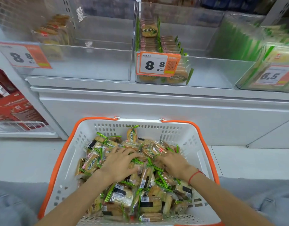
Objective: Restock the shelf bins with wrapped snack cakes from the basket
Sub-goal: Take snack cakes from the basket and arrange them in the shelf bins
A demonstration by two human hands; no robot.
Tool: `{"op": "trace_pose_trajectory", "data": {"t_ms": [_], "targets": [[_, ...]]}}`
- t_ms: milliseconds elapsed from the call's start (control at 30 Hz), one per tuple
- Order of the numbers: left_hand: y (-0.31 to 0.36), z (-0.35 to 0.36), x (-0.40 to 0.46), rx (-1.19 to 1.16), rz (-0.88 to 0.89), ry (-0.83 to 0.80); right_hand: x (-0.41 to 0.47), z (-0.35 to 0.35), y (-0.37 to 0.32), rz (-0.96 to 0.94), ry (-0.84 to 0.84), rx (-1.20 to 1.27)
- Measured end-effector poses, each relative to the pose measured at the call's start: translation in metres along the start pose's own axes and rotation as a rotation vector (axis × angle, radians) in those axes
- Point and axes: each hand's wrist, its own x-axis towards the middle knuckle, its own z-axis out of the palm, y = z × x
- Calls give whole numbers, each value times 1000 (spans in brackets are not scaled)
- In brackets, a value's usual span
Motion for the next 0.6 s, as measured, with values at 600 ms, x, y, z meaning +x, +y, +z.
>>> {"op": "trace_pose_trajectory", "data": {"t_ms": [600], "targets": [[5,-87,11,-1155,-70,364,-14,-162,-25,39,173,1033]]}}
